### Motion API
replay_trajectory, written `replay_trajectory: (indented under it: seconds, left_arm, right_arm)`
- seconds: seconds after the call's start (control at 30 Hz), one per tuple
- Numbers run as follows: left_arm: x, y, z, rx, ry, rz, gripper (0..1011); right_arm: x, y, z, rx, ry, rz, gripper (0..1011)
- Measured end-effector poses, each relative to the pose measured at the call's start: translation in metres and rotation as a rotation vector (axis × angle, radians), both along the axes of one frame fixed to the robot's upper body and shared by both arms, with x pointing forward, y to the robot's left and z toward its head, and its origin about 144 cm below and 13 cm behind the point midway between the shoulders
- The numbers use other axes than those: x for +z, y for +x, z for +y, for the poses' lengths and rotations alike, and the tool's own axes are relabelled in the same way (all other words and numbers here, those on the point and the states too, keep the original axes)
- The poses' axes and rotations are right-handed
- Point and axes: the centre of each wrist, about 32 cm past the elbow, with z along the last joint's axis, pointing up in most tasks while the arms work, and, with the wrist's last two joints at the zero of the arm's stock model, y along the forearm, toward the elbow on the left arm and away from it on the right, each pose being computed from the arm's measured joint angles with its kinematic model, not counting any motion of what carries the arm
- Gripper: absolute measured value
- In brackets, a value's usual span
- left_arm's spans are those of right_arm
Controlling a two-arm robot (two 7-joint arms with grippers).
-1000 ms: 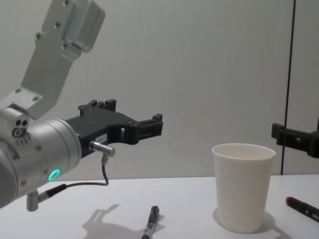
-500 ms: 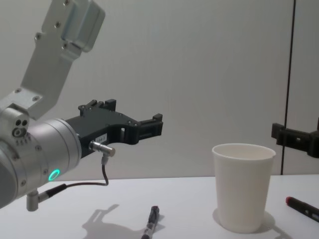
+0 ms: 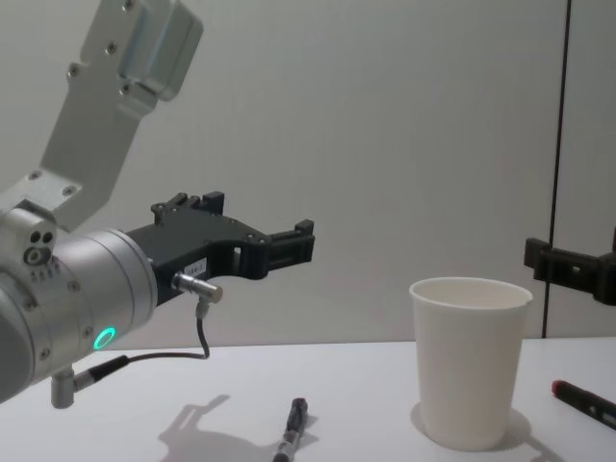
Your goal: Place the pen into the pen holder.
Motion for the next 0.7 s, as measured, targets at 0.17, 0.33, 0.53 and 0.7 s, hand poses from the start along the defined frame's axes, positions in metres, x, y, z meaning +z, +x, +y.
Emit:
replay_trajectory:
  seconds: [0.17,0.33,0.53,0.7]
  left_arm:
    - [0.0000,0.0000,0.0000,0.000,0.000,0.000,1001]
    - [0.0000,0.0000,0.0000,0.000,0.000,0.000,1001]
    - [0.0000,0.0000,0.0000,0.000,0.000,0.000,1001]
    - [0.0000,0.0000,0.0000,0.000,0.000,0.000,1001]
  right_arm:
    - [0.0000,0.0000,0.0000,0.000,0.000,0.000,1001]
    - [0.0000,0.0000,0.0000,0.000,0.000,0.000,1002]
    - [0.0000,0.0000,0.0000,0.000,0.000,0.000,1001]
    - [0.0000,0.0000,0.0000,0.000,0.000,0.000,1002]
